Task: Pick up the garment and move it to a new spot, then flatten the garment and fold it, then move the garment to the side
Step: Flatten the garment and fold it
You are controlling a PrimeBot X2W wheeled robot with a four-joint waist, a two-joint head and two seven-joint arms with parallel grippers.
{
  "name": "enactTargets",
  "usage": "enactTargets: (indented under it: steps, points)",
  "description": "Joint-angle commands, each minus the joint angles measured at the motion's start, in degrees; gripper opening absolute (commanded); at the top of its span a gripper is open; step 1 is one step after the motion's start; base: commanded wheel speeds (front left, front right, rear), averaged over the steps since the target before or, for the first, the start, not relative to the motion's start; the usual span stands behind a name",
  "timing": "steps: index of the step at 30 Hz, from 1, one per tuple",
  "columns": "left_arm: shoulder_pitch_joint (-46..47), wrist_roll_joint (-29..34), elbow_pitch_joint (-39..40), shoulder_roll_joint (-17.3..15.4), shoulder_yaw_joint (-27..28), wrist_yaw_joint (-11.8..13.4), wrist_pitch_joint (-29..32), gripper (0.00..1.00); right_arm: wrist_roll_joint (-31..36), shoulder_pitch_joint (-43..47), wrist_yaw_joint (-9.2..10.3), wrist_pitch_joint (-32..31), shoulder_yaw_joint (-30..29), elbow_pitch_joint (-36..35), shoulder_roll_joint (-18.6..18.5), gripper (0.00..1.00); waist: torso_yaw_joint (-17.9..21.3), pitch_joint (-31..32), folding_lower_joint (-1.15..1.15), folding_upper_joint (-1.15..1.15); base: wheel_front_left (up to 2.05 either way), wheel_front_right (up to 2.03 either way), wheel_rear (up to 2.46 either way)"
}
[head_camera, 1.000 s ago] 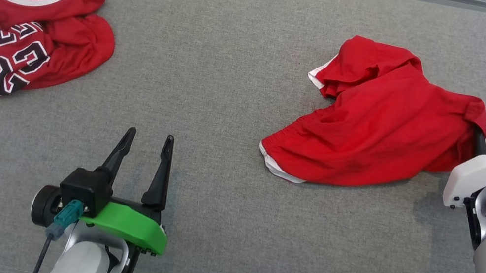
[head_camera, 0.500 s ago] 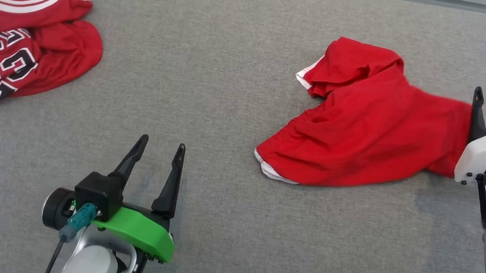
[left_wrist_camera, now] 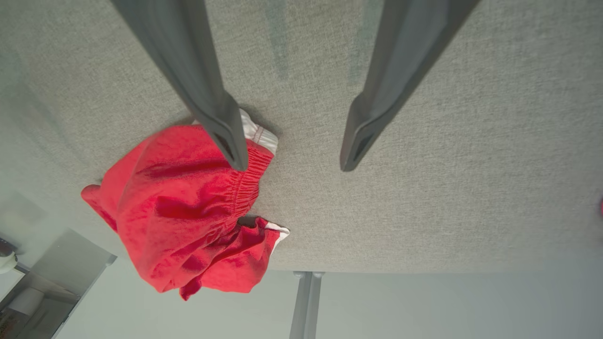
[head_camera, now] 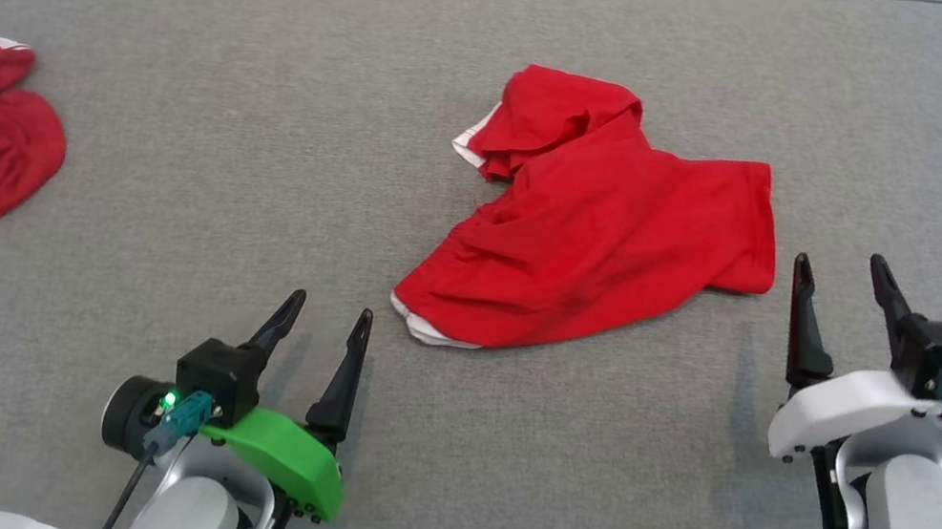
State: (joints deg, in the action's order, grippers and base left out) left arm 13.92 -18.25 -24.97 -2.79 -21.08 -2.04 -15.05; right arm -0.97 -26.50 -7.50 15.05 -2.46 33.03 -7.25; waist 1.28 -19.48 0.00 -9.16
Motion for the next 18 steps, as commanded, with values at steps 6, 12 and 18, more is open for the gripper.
enactTargets:
  steps: [6,12,18]
  points:
    - [4.83,-0.40,-5.82,-0.21,0.52,-1.00,-0.13,1.00,-2.57,6.13,0.01,0.08,2.26,-7.53,2.51,1.00,7.37,-1.87,0.00,0.00,0.00,0.00,0.00]
    - [9.18,-0.05,-12.67,-1.27,1.06,-2.09,-0.07,1.00,-3.29,8.86,0.01,0.08,3.15,-12.17,3.87,1.00,10.19,-3.49,0.00,0.00,0.00,0.00,0.00]
    - [12.69,0.14,-18.44,-1.94,-0.03,-3.51,-0.07,1.00,-3.04,10.05,0.01,0.08,2.76,-13.84,4.25,1.00,11.45,-4.62,0.00,0.00,0.00,0.00,0.00]
